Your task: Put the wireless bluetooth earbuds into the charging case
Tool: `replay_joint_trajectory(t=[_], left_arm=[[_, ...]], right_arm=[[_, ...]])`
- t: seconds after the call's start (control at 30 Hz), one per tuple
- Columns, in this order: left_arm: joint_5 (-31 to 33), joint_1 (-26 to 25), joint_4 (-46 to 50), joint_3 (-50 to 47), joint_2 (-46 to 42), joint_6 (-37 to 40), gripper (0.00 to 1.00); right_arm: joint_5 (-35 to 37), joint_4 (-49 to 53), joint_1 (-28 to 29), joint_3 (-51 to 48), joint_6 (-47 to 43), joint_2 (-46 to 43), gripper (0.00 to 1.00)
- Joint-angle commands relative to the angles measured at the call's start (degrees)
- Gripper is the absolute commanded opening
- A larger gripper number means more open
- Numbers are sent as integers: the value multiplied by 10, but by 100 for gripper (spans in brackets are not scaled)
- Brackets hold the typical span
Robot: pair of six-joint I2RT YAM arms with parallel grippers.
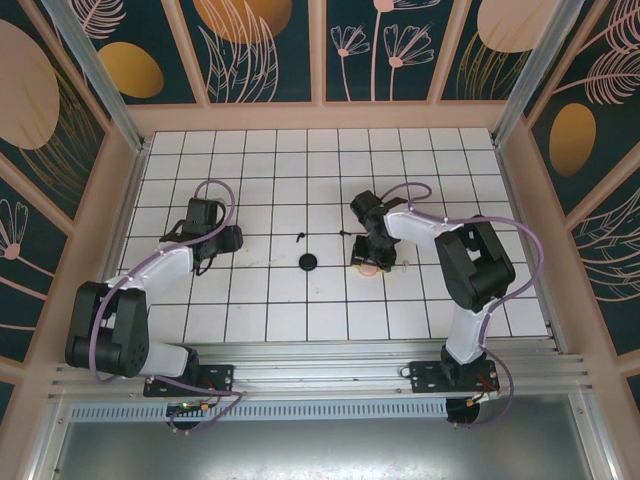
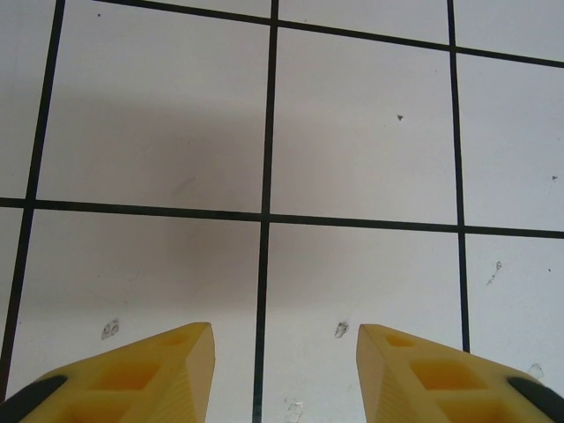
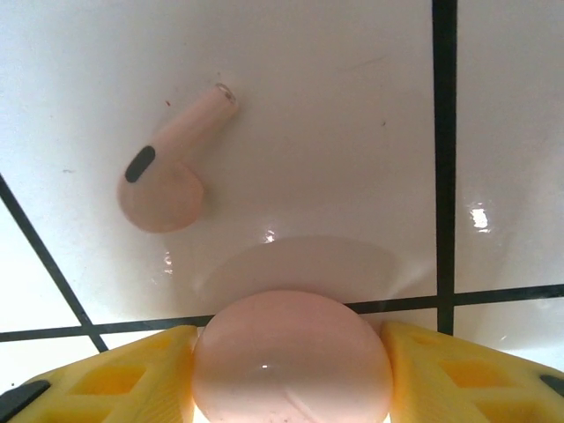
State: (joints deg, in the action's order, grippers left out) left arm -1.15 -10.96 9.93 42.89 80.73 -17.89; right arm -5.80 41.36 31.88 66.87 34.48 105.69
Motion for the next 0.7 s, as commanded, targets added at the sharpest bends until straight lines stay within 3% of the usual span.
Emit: replay_joint_trajectory(t=[0.0,0.17,0.43,0.67], left_arm=[[-17,-3,26,30,7,4,46],[-61,-3,76,83,22,16,45],[-257,-7,114,173,52,30,40],[-405,-14,130,240,69,9,39]], right_arm=[[-5,-37,-2,-36,-2,-25,52],[10,-83,-2,-65,-23,-76,52],[11,-301,-2,-147,-147,-214,52],[-23,-392,19,-162,-238,-282,52]])
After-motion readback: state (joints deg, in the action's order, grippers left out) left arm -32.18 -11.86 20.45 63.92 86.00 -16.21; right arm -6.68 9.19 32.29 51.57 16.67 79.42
